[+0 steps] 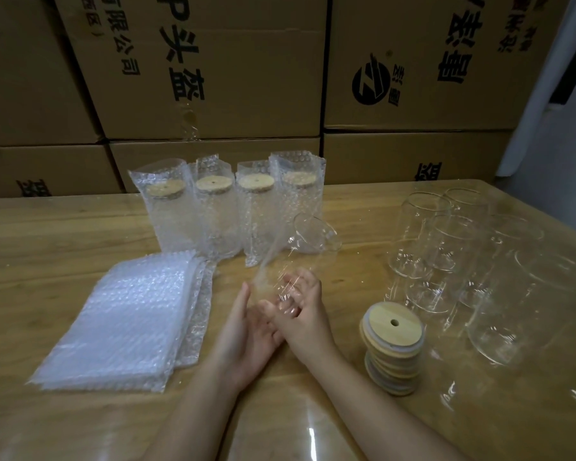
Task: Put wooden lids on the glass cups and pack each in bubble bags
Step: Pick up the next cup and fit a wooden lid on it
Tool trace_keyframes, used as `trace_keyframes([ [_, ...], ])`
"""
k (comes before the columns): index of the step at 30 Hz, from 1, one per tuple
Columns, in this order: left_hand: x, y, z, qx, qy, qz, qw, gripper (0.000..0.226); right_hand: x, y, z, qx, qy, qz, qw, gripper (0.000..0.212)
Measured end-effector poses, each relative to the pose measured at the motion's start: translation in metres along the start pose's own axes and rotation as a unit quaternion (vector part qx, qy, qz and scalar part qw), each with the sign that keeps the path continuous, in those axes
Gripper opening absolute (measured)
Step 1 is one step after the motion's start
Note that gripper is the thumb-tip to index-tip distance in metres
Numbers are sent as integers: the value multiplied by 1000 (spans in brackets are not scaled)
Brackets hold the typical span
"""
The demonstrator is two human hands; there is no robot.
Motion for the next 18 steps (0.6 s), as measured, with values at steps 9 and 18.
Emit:
trace_keyframes([
  [9, -10, 15, -31, 51, -152, -39, 986, 35, 7, 3, 16, 94, 39, -26, 994, 83],
  [18, -18, 15, -18, 42, -57, -40, 997, 42, 8, 1, 16, 119, 39, -17, 992, 83],
])
Point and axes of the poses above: each hand's wrist, its own x-axis away from the middle knuckle, its own y-axis out of the back of the hand, z = x × y, the point moved 9 cm from there along -x, towards the middle knuckle, and after that the axes turned 2 degrees about -y, right-handed, at the moved point
